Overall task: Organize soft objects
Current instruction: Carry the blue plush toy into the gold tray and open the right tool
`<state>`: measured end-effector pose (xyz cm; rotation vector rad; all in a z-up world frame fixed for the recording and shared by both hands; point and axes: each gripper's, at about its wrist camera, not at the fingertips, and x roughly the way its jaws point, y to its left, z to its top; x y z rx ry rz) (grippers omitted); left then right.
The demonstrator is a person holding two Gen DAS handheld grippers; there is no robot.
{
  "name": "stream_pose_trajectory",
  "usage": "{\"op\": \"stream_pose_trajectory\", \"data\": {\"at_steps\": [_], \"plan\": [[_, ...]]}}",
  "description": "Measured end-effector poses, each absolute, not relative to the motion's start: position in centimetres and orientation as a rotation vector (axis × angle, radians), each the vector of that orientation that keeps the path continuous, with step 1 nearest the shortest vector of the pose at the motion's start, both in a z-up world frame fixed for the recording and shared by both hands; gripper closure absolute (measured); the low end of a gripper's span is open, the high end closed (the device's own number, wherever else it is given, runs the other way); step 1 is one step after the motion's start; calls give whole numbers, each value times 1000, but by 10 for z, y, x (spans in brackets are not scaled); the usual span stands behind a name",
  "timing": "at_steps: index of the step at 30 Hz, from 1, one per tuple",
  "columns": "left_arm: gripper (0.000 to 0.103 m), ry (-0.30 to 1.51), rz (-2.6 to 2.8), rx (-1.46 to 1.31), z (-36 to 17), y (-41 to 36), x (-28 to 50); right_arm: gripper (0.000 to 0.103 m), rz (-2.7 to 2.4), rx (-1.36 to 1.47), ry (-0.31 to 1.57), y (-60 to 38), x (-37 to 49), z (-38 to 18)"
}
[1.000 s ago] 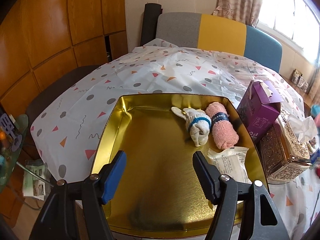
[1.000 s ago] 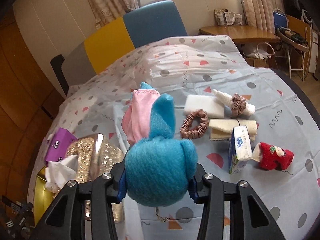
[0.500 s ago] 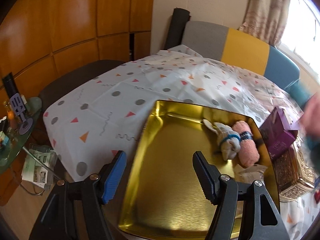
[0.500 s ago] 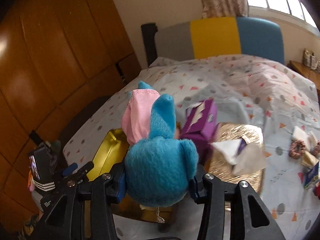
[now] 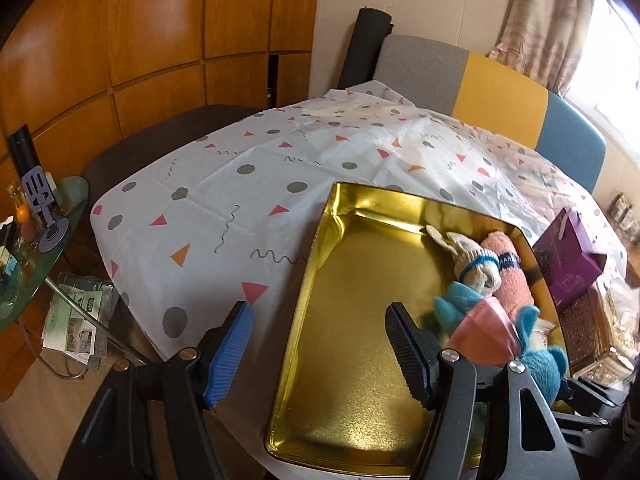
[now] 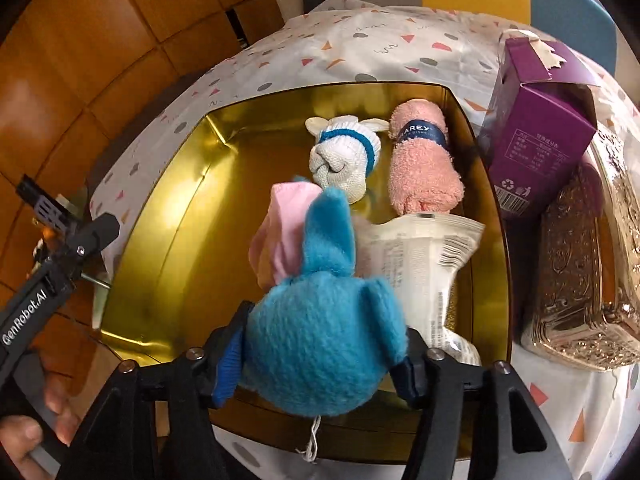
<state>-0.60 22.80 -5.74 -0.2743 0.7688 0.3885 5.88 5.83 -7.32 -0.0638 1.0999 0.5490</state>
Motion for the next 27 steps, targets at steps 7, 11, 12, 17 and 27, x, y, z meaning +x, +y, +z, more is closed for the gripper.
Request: {"op": "stream_pose_trajectory", "data": {"at_steps": [7, 11, 12, 17, 27], "plan": [[28, 737, 369, -245, -48, 217, -7, 33, 562, -30, 1044, 36, 45, -64], [28, 720, 362, -228, -41, 213, -7, 33, 556, -10, 963, 22, 40, -47], [28, 718, 361, -224, -40, 212, -7, 33, 547, -10, 938, 17, 38, -42], [28, 717, 342, -213, -36, 205, -8, 33, 515, -39, 820, 0, 28, -19], [28, 718, 302, -170, -31, 184, -9, 33, 423, -83, 696, -35, 19, 11]]}}
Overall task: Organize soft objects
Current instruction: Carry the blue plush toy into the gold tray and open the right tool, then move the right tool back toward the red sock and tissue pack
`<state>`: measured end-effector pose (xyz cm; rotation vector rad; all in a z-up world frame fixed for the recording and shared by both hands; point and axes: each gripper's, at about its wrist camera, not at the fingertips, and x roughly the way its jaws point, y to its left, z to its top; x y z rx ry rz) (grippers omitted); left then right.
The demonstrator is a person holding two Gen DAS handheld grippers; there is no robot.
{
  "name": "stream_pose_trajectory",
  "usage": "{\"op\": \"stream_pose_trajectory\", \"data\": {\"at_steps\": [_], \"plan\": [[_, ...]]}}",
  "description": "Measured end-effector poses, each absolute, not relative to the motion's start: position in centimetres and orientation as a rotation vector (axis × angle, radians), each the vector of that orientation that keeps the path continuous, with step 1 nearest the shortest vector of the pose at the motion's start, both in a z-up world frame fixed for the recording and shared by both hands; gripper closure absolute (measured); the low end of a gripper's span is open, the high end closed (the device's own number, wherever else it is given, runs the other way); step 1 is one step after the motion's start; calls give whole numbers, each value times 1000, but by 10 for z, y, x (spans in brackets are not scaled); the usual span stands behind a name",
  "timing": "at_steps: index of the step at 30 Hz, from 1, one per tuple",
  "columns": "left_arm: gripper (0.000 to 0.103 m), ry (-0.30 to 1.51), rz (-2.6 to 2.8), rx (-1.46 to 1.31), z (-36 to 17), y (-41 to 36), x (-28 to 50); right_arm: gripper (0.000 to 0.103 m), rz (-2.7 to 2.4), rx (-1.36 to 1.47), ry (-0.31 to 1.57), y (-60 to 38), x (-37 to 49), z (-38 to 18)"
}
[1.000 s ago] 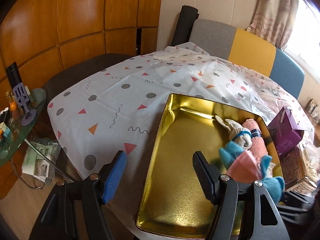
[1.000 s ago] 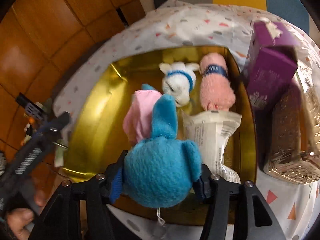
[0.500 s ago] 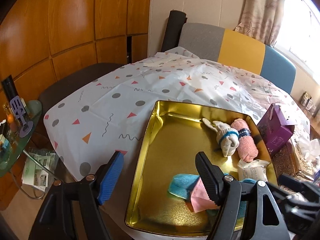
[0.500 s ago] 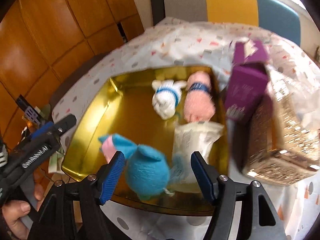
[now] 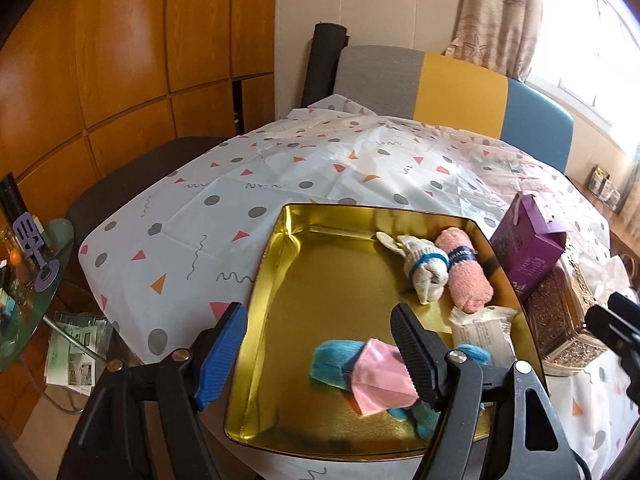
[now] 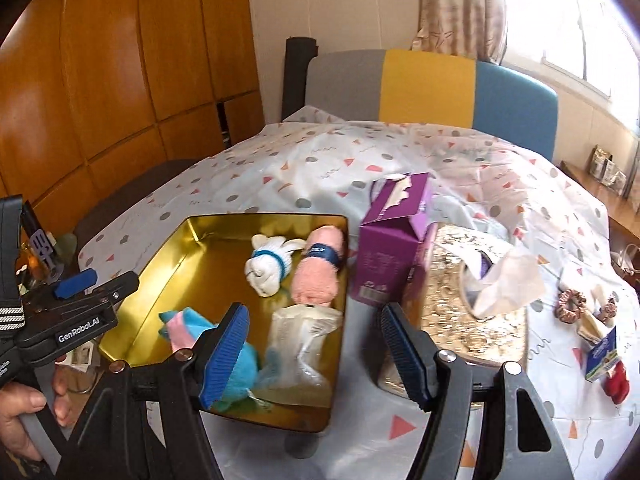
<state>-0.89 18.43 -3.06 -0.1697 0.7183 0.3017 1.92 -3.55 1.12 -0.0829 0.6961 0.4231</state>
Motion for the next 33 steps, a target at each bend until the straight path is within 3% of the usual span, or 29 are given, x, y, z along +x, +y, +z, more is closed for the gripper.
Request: {"op": "stream_pose_trajectory", "data": {"at_steps": [13, 24, 33], "plan": [[28, 729, 226, -113, -29, 154, -4, 33, 308, -44, 629, -102, 22, 26], [28, 736, 225, -111, -31, 151, -1, 33, -91, 86, 564, -266, 43, 48], [28, 697, 162, -72, -9, 126, 3, 33, -476, 442, 602, -417, 28, -16]]}}
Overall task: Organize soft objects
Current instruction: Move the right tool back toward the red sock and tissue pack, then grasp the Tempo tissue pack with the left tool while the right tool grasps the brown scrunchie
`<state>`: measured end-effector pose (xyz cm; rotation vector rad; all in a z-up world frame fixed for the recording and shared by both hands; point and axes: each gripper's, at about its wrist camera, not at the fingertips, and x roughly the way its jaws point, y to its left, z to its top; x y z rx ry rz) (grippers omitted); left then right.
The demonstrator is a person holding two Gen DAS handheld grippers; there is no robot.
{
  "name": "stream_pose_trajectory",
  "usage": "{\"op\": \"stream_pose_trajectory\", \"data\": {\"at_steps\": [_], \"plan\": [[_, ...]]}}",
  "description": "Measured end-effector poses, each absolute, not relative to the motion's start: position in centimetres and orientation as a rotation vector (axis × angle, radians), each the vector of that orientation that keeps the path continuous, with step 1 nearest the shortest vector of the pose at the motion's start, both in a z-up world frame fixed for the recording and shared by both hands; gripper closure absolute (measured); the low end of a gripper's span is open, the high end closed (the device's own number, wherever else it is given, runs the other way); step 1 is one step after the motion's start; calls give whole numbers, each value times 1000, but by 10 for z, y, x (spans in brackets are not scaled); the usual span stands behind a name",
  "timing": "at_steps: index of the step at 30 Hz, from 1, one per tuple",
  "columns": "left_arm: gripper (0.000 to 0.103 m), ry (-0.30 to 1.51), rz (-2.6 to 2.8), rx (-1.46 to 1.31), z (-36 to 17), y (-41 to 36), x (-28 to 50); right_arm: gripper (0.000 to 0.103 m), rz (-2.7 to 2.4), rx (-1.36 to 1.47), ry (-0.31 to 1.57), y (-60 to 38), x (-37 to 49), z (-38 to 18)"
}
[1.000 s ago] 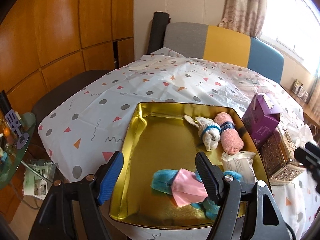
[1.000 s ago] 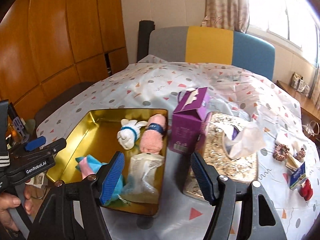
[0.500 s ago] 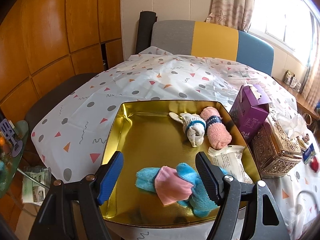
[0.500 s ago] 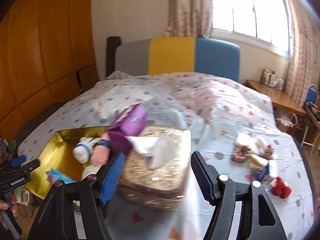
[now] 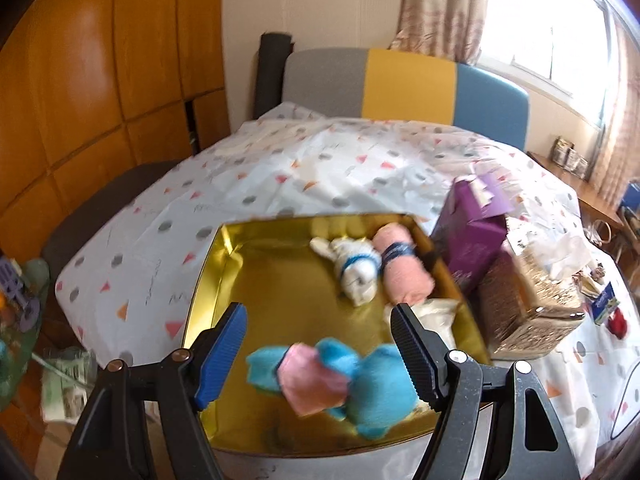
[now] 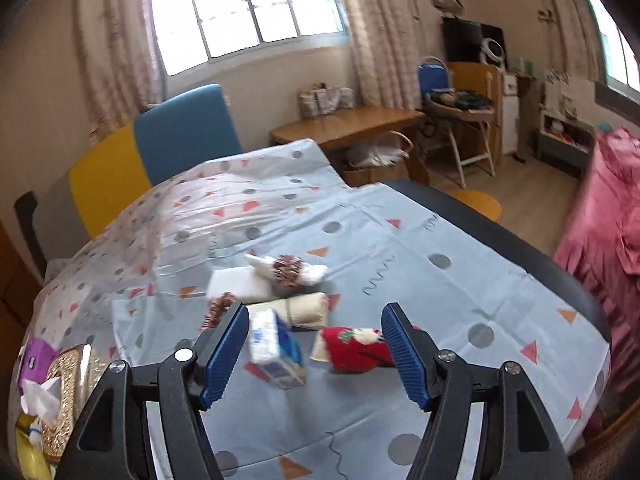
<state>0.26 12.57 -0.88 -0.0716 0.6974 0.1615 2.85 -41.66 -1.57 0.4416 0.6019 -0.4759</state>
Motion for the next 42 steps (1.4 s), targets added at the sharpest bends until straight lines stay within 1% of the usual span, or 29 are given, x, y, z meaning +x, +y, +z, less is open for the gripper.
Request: {"op": "stream_pose_trajectory", "data": {"at_steps": [2, 6, 13, 18, 22, 25, 26, 27, 28, 36, 42], "plan": [[28, 685, 132, -58, -2, 114, 4, 33, -488, 537, 654, -436, 27, -27], [28, 670, 45, -45, 11, 89, 11, 33, -497, 651, 685, -451, 22, -38], [28, 663, -160, 31, 28, 19, 15, 33, -520, 687, 683, -459, 15, -38], [28, 651, -358, 107, 41, -54, 23, 33, -550, 742, 671, -472, 9, -39], [28, 676, -496, 154, 43, -120, 29, 33, -559, 757, 673, -475, 7, -38], [29, 697, -541, 204, 35, -164, 43, 33, -563, 765, 667, -477, 5, -37], [31, 725, -576, 193, 31, -177, 50, 33, -562, 769, 666, -478, 5, -37], [34, 763, -593, 185, 24, -191, 58, 33, -562, 777, 664, -479, 4, -36], [35, 793, -611, 176, 19, -204, 66, 33, -565, 786, 664, -480, 3, -36], [35, 928, -683, 178, -21, -285, 104, 33, -554, 872, 679, -491, 0, -43], [34, 987, -682, 191, -42, -329, 127, 33, -546, 907, 682, -494, -1, -46]]}}
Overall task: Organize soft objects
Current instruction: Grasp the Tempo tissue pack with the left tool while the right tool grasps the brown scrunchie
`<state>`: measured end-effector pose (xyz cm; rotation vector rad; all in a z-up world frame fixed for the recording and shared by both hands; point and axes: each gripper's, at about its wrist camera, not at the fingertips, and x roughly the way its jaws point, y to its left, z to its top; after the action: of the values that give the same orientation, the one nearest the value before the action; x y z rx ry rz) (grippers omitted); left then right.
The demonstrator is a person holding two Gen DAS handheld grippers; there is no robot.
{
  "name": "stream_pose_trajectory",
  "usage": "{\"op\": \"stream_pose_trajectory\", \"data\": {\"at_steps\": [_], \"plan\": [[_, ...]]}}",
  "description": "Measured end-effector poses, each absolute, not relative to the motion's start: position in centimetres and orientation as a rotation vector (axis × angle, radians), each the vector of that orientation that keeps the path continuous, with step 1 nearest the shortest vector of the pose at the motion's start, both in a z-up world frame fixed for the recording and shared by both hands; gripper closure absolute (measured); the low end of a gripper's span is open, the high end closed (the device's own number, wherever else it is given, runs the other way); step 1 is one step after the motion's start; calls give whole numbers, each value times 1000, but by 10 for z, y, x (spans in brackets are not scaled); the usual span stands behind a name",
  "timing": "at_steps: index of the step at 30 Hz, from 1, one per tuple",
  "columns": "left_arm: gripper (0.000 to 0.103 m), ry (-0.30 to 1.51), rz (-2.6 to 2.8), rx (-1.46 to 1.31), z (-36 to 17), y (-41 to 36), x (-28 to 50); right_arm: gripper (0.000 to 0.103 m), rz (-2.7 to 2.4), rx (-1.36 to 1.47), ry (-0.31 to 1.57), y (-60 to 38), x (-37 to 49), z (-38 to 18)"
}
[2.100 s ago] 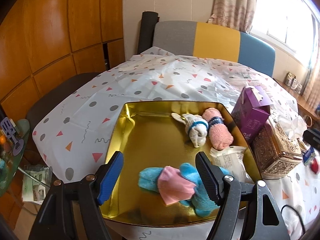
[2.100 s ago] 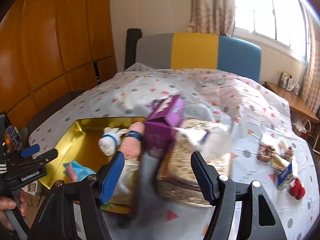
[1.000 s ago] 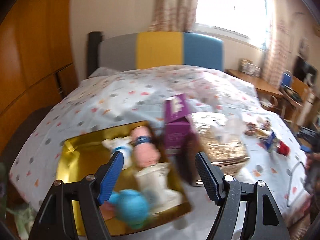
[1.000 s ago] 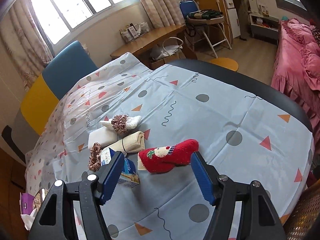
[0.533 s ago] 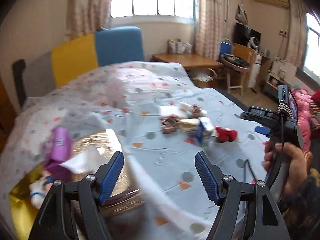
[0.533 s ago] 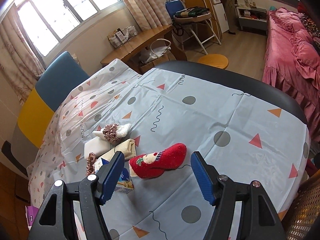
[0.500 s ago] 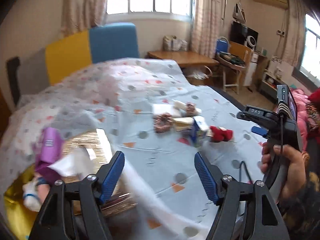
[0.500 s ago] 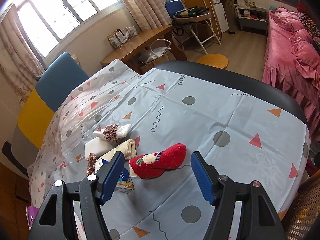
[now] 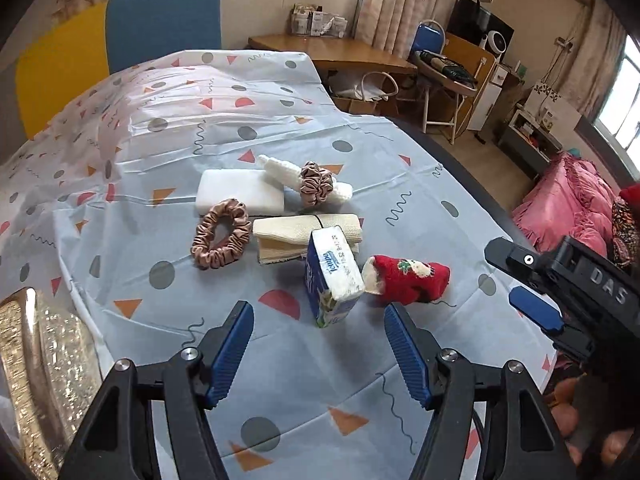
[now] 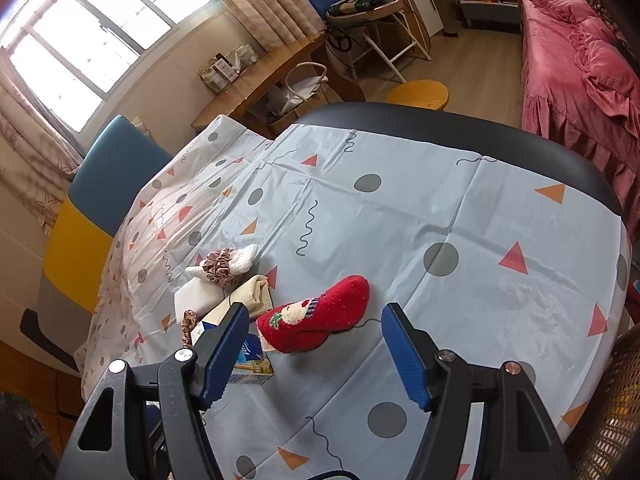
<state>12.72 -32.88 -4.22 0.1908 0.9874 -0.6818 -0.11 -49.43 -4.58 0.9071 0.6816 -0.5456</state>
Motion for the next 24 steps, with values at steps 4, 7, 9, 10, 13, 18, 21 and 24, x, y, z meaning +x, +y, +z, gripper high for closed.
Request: {"op": "stream_pose_trajectory", "data": {"at_steps": [4, 7, 9, 10, 13, 18, 21, 24], "plan": [[43, 1020, -647, 207, -62, -348, 148, 33, -537, 909, 688, -493, 1, -47], [79, 1068, -678, 187, -77, -349, 156, 33, -536, 907, 688, -493, 2, -48], [80, 1053, -706, 152, -77, -336, 150, 33, -529, 889, 695, -491, 4, -48], [80, 1047, -706, 151, -76, -330, 145, 33, -522, 882, 698, -490, 5, -48], [80, 1019, -699, 153, -69, -303, 128, 35, -513, 846, 696, -486, 8, -45], [80, 977, -704, 189, -61, -249, 87, 36, -459, 802, 706, -478, 15, -43], [80, 957, -703, 193, -56, -217, 66, 38, -371, 776, 745, -467, 26, -46], [80, 935, -697, 200, -53, -192, 46, 42, -282, 698, 794, -443, 40, -46]]}}
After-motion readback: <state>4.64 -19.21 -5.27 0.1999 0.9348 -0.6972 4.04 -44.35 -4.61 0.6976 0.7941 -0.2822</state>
